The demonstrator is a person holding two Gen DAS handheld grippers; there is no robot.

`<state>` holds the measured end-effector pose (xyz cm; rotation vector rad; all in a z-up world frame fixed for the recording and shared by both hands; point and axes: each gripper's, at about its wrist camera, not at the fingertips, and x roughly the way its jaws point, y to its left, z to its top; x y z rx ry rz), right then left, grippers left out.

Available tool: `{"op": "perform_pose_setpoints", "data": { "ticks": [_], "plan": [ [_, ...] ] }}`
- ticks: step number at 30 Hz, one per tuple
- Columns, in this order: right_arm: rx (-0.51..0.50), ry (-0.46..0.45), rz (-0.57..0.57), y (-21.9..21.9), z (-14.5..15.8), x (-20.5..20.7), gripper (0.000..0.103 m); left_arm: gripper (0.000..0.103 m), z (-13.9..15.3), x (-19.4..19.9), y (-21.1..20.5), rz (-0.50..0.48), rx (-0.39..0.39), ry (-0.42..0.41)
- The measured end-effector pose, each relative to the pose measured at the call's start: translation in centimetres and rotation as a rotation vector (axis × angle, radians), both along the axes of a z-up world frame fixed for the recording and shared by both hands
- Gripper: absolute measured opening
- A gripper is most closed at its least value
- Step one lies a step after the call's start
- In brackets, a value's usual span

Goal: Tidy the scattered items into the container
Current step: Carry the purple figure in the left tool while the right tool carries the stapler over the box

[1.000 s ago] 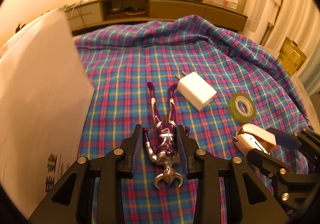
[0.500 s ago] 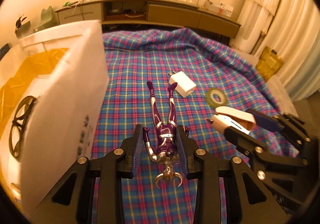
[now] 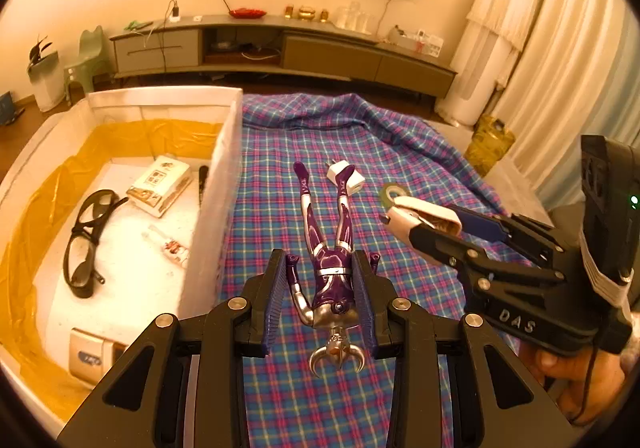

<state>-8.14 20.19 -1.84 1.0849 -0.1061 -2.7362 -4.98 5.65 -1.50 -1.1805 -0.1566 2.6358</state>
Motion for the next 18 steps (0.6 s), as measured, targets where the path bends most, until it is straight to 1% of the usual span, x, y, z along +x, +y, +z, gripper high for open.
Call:
{"op": "perform_pose_setpoints", "data": {
  "ticks": [4, 10, 18],
  "plan": [
    [-0.009, 0.021, 0.008, -0.7, 0.8, 0.5, 0.049, 0.034, 0.5, 1.1, -1.5, 0.016, 0.015, 0.027],
    [-0.013, 0.058, 0.019, -1.8, 2.0, 1.3, 0.049, 0.034, 1.2, 1.4, -3.5, 0.036, 0.071, 0.054],
    [-0.026, 0.109, 0.044, -3.3, 4.0, 2.5, 0.049, 0.034, 1.8, 1.1, -5.9, 0.078, 0.091, 0.081]
  ]
}}
